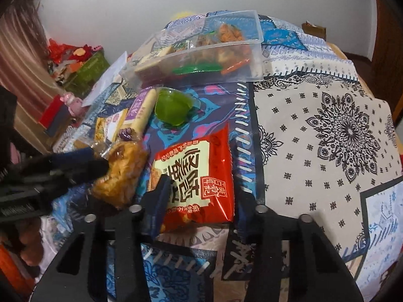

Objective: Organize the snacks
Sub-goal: 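Grasp the cashew nut pack with the left gripper while the right grasps the red chip bag, then carry the cashew pack into the clear box with the left gripper while the right carries the red bag in, then open both grippers and withdraw them from the clear box, then grasp the long gold wafer pack with the left gripper while the right grasps the green jelly cup, then lower the wafer pack into the box with the left gripper while the right lowers the jelly cup in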

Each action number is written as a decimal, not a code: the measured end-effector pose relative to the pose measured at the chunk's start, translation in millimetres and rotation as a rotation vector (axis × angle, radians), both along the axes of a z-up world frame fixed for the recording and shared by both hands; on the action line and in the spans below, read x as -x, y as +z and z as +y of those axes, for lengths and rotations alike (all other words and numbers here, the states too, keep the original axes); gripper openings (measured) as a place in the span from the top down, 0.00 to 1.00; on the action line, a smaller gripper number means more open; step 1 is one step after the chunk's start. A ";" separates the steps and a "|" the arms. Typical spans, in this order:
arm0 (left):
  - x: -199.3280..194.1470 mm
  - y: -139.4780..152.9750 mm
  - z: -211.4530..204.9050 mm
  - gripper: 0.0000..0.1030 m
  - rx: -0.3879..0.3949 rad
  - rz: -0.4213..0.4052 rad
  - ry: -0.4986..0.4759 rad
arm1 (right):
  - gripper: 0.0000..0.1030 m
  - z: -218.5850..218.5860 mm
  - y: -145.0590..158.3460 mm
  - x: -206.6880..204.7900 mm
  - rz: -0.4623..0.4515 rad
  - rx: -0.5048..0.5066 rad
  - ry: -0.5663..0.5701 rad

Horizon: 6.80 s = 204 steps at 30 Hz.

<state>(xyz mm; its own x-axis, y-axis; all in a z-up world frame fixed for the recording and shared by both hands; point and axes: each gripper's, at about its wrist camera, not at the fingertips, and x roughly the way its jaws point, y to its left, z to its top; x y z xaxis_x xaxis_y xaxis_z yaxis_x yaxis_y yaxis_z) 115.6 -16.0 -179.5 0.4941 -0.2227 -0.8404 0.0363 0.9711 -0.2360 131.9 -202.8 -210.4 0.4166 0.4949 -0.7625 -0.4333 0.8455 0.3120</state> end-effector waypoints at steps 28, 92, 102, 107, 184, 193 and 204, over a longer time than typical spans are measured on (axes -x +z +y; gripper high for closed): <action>-10.2 19.8 -7.1 0.55 0.017 -0.108 0.009 | 0.76 -15.7 45.6 -12.2 -0.151 -0.031 -0.077; -236.8 26.6 71.5 0.55 -0.155 -0.188 0.137 | 0.75 104.5 60.4 -191.5 -0.203 0.066 0.054; -192.4 78.3 74.8 0.48 -0.142 -0.279 0.136 | 0.58 87.3 90.5 -172.9 -0.266 0.026 0.035; -159.2 97.0 82.2 0.39 -0.143 -0.303 0.147 | 0.56 76.6 106.7 -152.5 -0.288 0.000 0.038; -20.6 -16.7 117.5 0.68 -0.134 -0.091 0.293 | 0.56 72.0 8.0 -75.1 -0.030 0.020 0.081; -13.2 20.9 107.7 0.69 -0.153 -0.185 0.286 | 0.56 57.1 41.4 -66.1 -0.124 -0.019 0.046; -31.6 71.9 82.5 0.69 -0.131 -0.308 0.222 | 0.56 47.1 67.7 -68.7 -0.200 -0.046 0.012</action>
<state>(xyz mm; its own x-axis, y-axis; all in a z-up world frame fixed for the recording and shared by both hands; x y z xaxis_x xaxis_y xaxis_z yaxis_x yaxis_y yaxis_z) 147.2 66.4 -107.6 0.7512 0.0168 -0.6599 -0.1277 0.9845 -0.1204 200.6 -155.6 -142.7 0.5509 0.5332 -0.6420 -0.5006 0.8267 0.2569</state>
